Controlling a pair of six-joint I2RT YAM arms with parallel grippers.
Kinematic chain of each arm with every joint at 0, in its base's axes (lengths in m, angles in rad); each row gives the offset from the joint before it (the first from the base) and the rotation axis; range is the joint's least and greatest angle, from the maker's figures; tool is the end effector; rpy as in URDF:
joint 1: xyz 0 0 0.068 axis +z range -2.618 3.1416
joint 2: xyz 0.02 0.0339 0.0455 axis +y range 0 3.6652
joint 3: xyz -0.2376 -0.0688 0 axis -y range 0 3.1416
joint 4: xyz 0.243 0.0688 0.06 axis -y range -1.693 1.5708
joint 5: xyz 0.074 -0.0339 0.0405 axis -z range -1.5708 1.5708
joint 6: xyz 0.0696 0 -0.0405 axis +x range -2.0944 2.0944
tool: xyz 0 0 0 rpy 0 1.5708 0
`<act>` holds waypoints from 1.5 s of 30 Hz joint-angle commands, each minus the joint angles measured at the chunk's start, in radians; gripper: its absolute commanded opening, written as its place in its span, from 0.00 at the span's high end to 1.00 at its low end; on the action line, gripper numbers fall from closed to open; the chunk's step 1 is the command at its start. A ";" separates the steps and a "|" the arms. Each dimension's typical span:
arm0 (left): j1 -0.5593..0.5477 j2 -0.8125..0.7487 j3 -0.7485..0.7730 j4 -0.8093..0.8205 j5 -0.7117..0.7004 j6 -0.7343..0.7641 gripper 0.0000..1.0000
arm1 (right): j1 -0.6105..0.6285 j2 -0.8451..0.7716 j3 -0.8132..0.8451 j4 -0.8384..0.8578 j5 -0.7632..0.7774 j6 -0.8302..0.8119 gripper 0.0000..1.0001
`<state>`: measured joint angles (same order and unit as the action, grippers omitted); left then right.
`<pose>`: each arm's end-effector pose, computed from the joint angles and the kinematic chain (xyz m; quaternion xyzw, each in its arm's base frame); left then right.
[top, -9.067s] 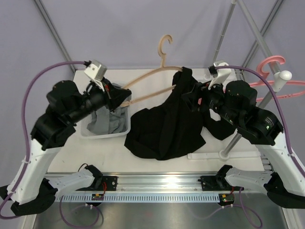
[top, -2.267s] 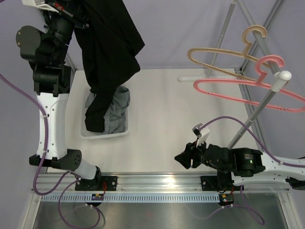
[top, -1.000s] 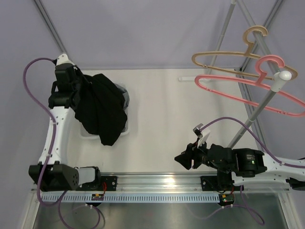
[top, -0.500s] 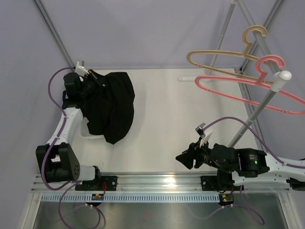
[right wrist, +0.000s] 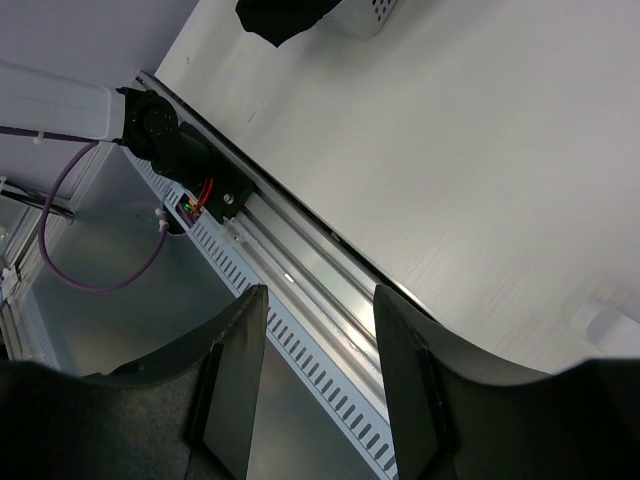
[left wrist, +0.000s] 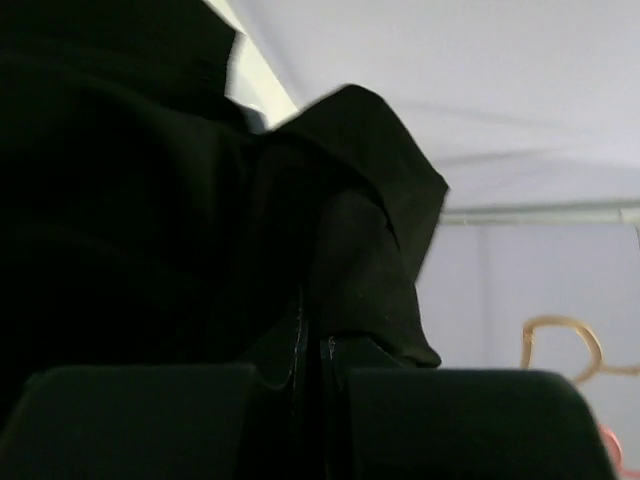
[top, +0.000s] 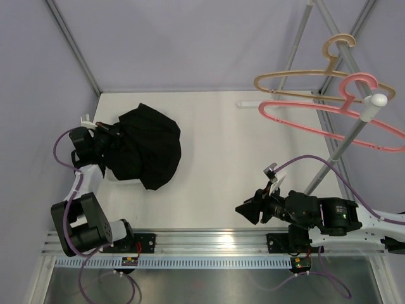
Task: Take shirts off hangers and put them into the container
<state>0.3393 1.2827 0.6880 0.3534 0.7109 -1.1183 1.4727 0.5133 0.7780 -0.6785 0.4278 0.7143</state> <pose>0.3079 0.0605 0.2246 -0.3313 0.6934 -0.4730 0.4310 0.0442 0.1540 0.2964 -0.1951 0.8030 0.3929 0.4033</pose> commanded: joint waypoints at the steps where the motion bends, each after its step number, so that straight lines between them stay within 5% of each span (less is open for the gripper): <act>1: 0.043 -0.130 0.066 -0.293 -0.133 0.267 1.00 | 0.008 -0.013 -0.009 0.002 0.026 0.013 0.45; 8: 0.043 -0.295 0.310 -0.735 -0.525 0.630 1.00 | 0.008 -0.004 -0.008 0.016 0.019 0.007 0.45; 14: 0.043 -0.328 0.438 -0.832 -0.686 0.767 1.00 | 0.008 0.013 -0.003 0.036 0.008 0.004 0.45; 21: 0.041 -0.397 0.397 -0.627 -0.587 0.792 1.00 | 0.008 0.050 0.006 0.060 0.002 0.002 0.45; 28: 0.020 -0.323 0.381 -0.228 -0.349 0.539 1.00 | 0.008 0.120 0.026 0.077 -0.003 -0.009 0.45; 35: -0.120 -0.146 0.576 -0.102 -0.387 0.528 1.00 | 0.008 0.162 0.043 0.086 -0.008 -0.015 0.44; 41: -0.221 -0.034 0.643 -0.089 -0.467 0.667 1.00 | 0.008 0.151 0.050 0.070 -0.004 -0.012 0.44; 45: -0.270 -0.043 0.531 -0.068 -0.543 0.742 1.00 | 0.008 0.117 0.041 0.042 0.005 0.002 0.44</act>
<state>0.0906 1.2530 1.2724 0.1795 0.2501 -0.4625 1.4727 0.6598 0.7818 -0.6346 0.4240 0.7113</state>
